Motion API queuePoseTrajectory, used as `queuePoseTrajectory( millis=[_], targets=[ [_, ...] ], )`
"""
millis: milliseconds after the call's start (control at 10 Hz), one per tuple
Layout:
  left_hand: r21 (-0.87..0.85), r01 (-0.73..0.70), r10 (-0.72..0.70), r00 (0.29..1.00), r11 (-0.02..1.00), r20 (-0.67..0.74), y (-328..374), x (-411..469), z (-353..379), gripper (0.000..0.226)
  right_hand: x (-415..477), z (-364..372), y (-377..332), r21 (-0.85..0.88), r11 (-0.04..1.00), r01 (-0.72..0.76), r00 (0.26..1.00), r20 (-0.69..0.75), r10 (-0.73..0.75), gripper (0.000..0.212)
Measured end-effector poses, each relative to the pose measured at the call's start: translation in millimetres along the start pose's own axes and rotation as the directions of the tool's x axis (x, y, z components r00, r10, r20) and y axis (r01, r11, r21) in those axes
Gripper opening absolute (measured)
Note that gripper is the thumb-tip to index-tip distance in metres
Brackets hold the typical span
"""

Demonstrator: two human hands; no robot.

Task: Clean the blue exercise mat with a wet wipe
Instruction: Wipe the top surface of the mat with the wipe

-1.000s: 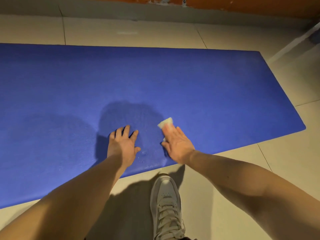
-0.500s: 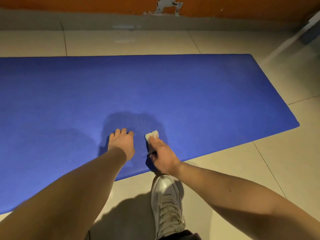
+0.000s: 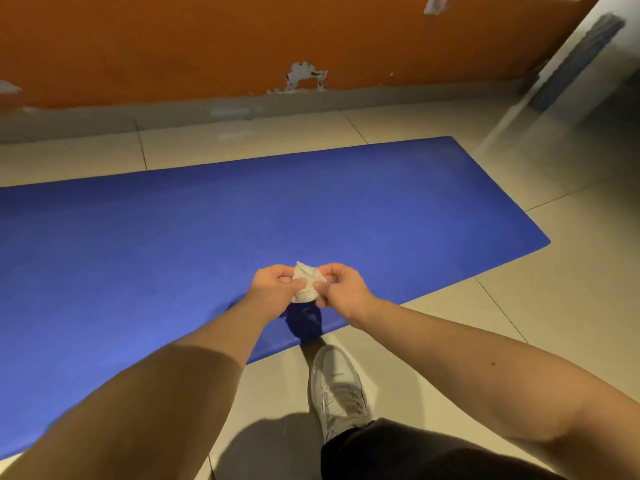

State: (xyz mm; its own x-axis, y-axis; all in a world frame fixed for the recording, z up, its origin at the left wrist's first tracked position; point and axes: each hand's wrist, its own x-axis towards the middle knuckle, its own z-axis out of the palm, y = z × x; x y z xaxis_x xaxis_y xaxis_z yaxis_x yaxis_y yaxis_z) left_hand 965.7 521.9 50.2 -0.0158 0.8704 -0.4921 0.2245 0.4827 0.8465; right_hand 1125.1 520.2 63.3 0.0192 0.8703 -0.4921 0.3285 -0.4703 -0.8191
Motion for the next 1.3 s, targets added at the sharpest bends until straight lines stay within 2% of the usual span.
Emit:
queuePoseTrajectory(
  millis=[100,200,300,400,500,600,800,900,1100,1200,1300],
  targets=[
    [0.056,-0.098,0.100,0.995,0.994,-0.027,21,-18,-7,0.018,-16,-4,-18,-0.134,0.988,-0.076,0.992,-0.110,0.062,0.020],
    [0.126,-0.172,0.179,0.983,0.977,-0.046,41,-37,-18,0.009,-35,-13,-47,-0.223,0.969,-0.108,0.985,-0.154,0.074,0.024],
    [0.178,-0.227,0.236,0.971,0.958,-0.029,61,-57,-30,0.005,-59,-13,-86,0.042,0.987,-0.157,0.987,-0.039,0.159,0.004],
    [0.186,-0.296,0.300,0.954,0.937,0.007,82,-74,-40,0.008,-76,-9,-120,0.169,0.967,-0.189,0.982,0.026,0.187,0.016],
    [0.205,-0.369,0.366,0.929,0.907,0.051,98,-91,-52,0.016,-91,-1,-145,0.204,0.957,-0.207,0.978,0.047,0.202,0.020],
    [0.214,-0.382,0.380,0.924,0.899,0.050,104,-100,-64,0.021,-98,10,-156,0.255,0.941,-0.222,0.975,0.080,0.208,0.020],
    [0.233,-0.350,0.349,0.936,0.907,0.048,88,-92,-75,0.008,-86,28,-140,0.248,0.951,-0.186,0.980,-0.025,0.199,0.014],
    [0.271,-0.314,0.317,0.948,0.910,0.035,74,-84,-69,0.008,-78,23,-118,0.238,0.952,-0.193,0.978,-0.033,0.206,0.009],
    [0.432,-0.220,0.225,0.973,0.875,0.040,33,-46,-46,0.016,-27,-2,-62,-0.056,0.987,-0.153,0.982,-0.124,0.145,0.015],
    [0.523,-0.181,0.169,0.983,0.833,0.071,-6,-16,-36,0.016,9,-5,-18,-0.319,0.931,-0.179,0.977,-0.170,0.129,0.019],
    [0.649,-0.165,0.114,0.986,0.742,0.120,-32,15,-30,0.011,36,-1,22,-0.536,0.808,-0.246,0.957,-0.268,0.114,0.015]
  ],
)
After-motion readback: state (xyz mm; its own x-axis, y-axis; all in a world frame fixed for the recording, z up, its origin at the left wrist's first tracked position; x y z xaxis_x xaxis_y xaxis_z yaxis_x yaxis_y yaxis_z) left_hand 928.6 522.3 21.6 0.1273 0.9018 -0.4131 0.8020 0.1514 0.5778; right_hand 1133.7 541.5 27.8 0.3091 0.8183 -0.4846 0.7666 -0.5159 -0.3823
